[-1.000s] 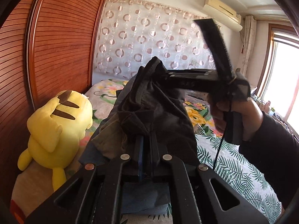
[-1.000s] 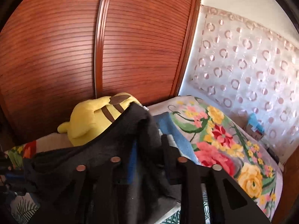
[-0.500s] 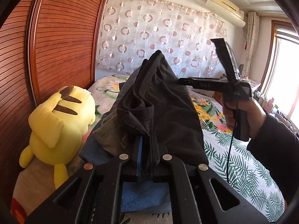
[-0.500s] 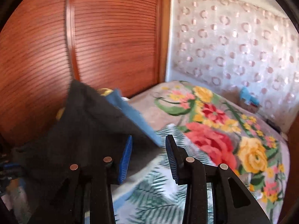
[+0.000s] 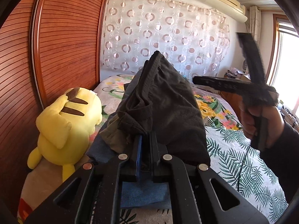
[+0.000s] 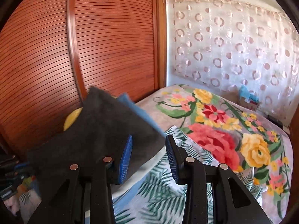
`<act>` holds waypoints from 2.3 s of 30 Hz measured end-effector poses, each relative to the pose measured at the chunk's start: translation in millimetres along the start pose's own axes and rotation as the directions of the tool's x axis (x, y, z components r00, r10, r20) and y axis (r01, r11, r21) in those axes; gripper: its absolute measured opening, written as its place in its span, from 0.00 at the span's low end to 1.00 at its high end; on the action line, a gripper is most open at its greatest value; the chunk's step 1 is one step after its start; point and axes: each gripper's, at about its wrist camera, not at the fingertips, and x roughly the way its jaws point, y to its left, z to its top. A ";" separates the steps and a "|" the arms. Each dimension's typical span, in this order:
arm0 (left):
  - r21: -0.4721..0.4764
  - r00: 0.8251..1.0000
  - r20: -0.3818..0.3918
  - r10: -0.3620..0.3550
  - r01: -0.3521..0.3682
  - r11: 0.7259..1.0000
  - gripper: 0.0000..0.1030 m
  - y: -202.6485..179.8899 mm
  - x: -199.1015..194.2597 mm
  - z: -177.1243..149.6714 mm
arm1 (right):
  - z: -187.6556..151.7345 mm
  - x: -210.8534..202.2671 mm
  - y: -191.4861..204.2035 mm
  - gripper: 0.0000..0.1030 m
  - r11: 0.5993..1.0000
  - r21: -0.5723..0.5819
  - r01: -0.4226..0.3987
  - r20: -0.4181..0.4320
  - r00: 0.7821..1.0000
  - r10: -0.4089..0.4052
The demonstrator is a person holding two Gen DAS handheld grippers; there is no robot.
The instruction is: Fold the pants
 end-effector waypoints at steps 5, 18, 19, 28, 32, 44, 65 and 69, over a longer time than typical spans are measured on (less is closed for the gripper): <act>0.005 0.999 0.024 0.043 -0.043 0.999 0.30 4.6 -10.4 -0.9 | -15.5 -27.6 8.1 0.37 1.000 -0.009 -0.029 0.001 1.000 0.029; 0.018 0.991 0.111 0.068 -0.071 0.997 0.92 6.8 -47.5 1.2 | -36.3 -82.8 24.0 0.37 1.000 -0.013 -0.026 0.016 1.000 0.027; 0.023 0.991 0.117 0.066 -0.069 0.997 0.92 6.0 -50.5 1.4 | -37.0 -86.0 28.8 0.37 1.000 -0.011 -0.024 0.016 1.000 0.024; 0.069 0.992 0.119 0.032 -0.040 0.997 0.93 -2.1 -73.6 -3.6 | -45.5 -113.6 47.9 0.37 1.000 0.006 -0.010 0.038 0.999 0.010; 0.091 0.995 0.102 0.007 -0.016 0.996 0.93 -8.2 -81.8 -8.1 | -54.2 -128.9 58.2 0.37 1.000 0.016 0.007 0.048 0.999 -0.008; 0.129 0.994 0.089 -0.060 0.048 0.991 0.93 -34.6 -103.1 -18.5 | -85.7 -180.5 81.3 0.53 0.993 0.074 0.087 0.072 0.993 -0.092; 0.204 0.978 0.004 -0.208 0.202 0.958 0.93 -112.0 -111.6 -56.4 | -158.5 -269.3 113.8 0.71 0.935 0.237 0.265 0.063 0.956 -0.287; 0.217 0.975 -0.006 -0.221 0.217 0.952 0.93 -126.9 -111.8 -62.4 | -171.3 -286.2 121.9 0.71 0.910 0.263 0.321 0.036 0.939 -0.342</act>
